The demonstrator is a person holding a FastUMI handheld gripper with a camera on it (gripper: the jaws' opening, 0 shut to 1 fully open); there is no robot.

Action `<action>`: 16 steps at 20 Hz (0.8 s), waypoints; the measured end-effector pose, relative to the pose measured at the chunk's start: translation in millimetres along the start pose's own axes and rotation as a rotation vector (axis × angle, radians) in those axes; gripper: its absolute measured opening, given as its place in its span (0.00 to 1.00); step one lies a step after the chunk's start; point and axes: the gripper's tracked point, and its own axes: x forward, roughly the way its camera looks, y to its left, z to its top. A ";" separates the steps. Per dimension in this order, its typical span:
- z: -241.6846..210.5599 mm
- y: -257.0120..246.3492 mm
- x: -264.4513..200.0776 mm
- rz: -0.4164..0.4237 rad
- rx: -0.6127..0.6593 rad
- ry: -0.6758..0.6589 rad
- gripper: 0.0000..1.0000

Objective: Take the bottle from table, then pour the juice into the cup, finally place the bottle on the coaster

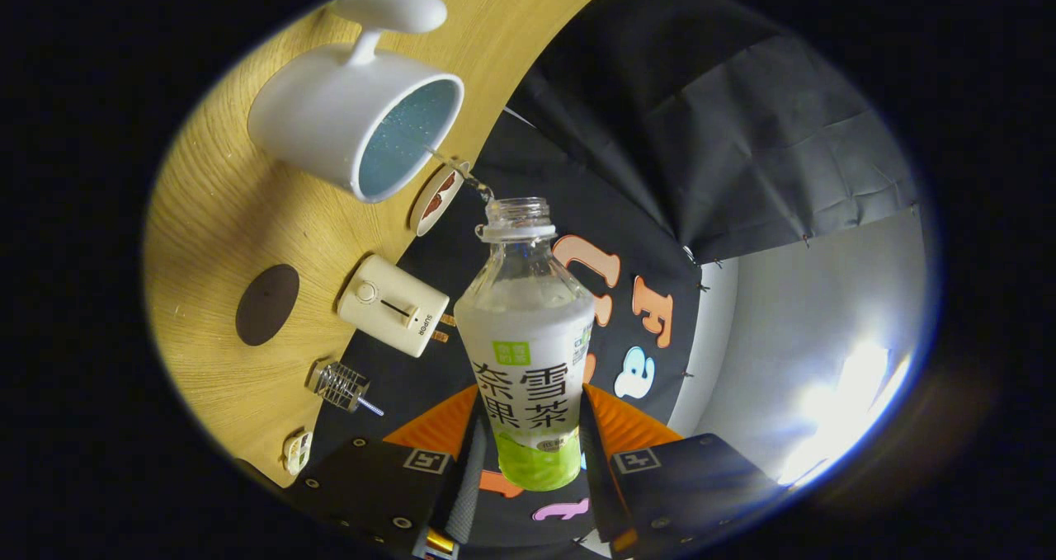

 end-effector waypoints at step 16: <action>3.7 -0.6 -1.3 -0.016 -0.064 -0.050 0.57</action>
